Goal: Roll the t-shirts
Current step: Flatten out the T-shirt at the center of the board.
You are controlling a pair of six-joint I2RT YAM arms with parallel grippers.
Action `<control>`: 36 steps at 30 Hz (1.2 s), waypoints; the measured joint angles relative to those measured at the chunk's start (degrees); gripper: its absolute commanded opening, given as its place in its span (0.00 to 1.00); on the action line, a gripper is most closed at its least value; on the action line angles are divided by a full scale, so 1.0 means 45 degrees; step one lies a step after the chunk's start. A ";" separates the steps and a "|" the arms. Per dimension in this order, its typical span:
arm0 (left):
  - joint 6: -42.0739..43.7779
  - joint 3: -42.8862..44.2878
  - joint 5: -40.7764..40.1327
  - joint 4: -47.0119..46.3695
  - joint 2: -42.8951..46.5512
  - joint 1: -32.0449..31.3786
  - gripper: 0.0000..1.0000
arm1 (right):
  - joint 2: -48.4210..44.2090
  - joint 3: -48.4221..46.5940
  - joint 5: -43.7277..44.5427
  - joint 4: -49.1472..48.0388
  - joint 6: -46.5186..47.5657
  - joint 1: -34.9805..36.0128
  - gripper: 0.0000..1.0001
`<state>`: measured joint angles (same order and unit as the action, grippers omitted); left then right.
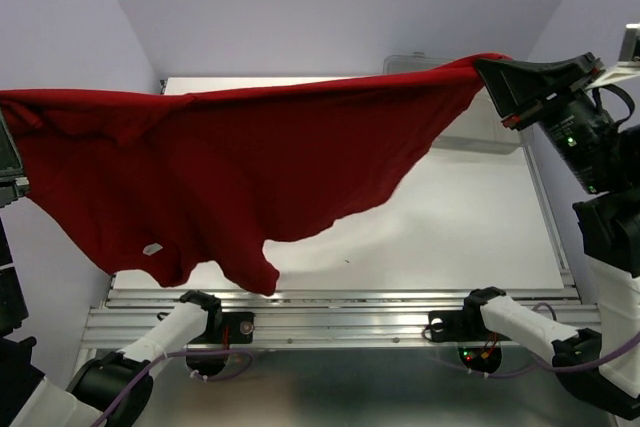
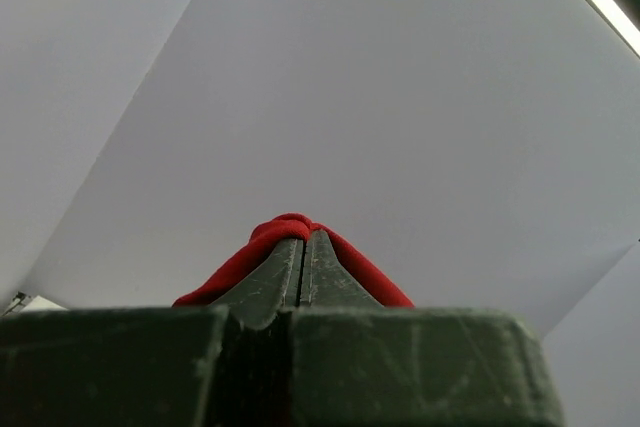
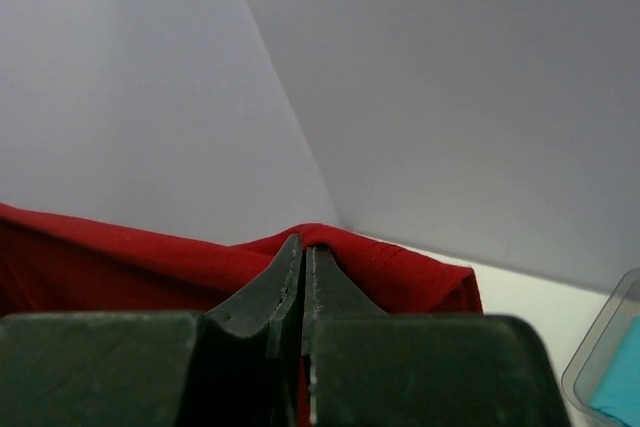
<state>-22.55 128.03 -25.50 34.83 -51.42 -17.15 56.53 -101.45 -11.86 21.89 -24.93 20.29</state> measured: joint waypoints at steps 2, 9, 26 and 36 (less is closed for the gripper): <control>0.0068 0.0000 0.0102 0.0000 0.0000 0.0000 0.00 | -0.0073 -0.0233 0.0126 0.0034 0.0107 0.0000 0.01; 0.0359 -0.0651 -0.0044 -0.0379 0.0005 0.0000 0.00 | -0.0097 -0.0398 0.0831 0.0049 0.0573 0.0005 0.01; 0.0699 -0.9481 -0.2395 -0.1093 -0.1821 0.0155 0.00 | 0.7397 0.2535 0.0772 -0.0777 0.1792 -0.0015 0.01; 0.0636 -1.0788 -0.0155 -0.2458 -0.7868 0.2851 0.00 | 1.4149 -0.1287 0.0141 -0.1341 0.2307 -0.0015 0.01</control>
<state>-19.68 79.48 -26.20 23.77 -86.83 -4.32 120.20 -107.24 -11.22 15.86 -14.55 20.23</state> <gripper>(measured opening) 0.037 0.021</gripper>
